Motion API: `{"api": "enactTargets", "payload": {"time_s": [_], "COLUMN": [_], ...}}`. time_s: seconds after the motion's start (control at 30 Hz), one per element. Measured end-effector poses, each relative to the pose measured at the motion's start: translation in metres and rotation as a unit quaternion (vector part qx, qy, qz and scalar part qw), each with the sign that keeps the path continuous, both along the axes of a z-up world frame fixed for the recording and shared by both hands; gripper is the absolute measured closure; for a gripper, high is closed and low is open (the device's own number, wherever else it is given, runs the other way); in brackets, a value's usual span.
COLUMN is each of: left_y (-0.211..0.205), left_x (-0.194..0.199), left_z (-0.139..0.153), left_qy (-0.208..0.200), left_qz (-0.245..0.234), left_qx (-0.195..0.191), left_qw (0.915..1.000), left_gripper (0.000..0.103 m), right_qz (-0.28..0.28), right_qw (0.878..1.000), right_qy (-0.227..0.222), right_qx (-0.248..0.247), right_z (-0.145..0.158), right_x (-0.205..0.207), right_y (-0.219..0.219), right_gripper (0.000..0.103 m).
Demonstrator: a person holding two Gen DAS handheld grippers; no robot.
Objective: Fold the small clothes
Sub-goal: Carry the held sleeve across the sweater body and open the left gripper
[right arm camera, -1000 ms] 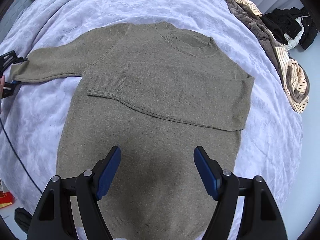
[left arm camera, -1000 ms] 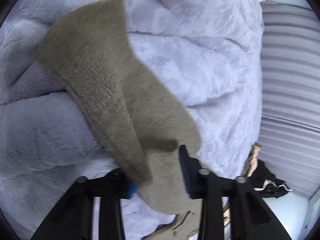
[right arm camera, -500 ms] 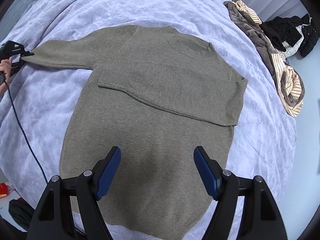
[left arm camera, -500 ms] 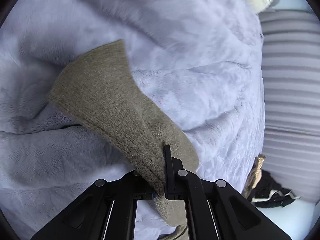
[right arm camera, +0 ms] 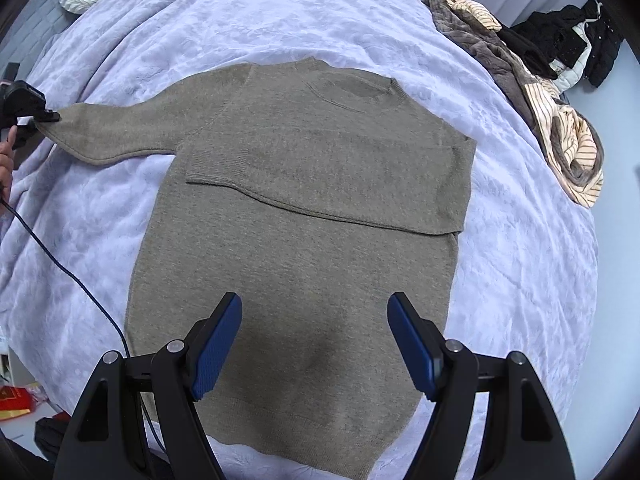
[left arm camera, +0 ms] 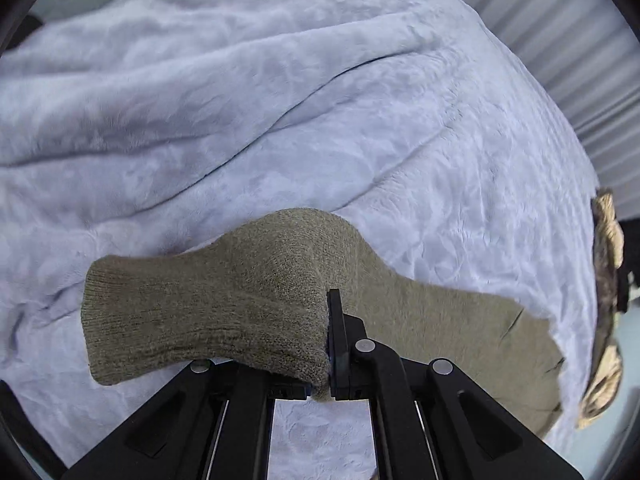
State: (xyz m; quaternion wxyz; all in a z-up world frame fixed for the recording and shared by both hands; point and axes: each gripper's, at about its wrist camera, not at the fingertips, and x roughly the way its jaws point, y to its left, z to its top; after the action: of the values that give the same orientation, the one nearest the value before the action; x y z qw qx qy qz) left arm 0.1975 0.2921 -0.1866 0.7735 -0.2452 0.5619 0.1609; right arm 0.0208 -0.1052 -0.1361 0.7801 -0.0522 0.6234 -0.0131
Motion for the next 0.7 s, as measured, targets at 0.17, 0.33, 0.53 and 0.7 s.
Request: {"api": "enactTargets", "payload": {"time_s": [0.17,0.33,0.53,0.7], "left_y": [-0.058,-0.122,-0.181,-0.227], "left_x": [0.002,0.007,0.014,0.017], "left_z": [0.022,0.033,0.041,0.042], "left_qy": [-0.005,-0.008,-0.003,-0.003], "left_qz": [-0.050,-0.094,-0.136,-0.173], "left_qx": [0.038,0.046,0.066,0.077], "left_qw": [0.9980,0.9945,0.9885,0.9820], "left_gripper": [0.097,0.097,0.097,0.097], "right_qz": [-0.008,-0.027,-0.061,-0.083], "right_qw": [1.000,0.999,0.998,0.996], "right_qy": [-0.014,-0.021,-0.018,-0.015], "right_qx": [-0.015,-0.002,0.012,0.024], "right_z": [-0.002,-0.002,-0.007,-0.010], "right_x": [-0.004,-0.007,-0.013,-0.022], "right_y": [-0.022,-0.050,-0.081,-0.100], "right_gripper": [0.025,0.025,0.025,0.025]}}
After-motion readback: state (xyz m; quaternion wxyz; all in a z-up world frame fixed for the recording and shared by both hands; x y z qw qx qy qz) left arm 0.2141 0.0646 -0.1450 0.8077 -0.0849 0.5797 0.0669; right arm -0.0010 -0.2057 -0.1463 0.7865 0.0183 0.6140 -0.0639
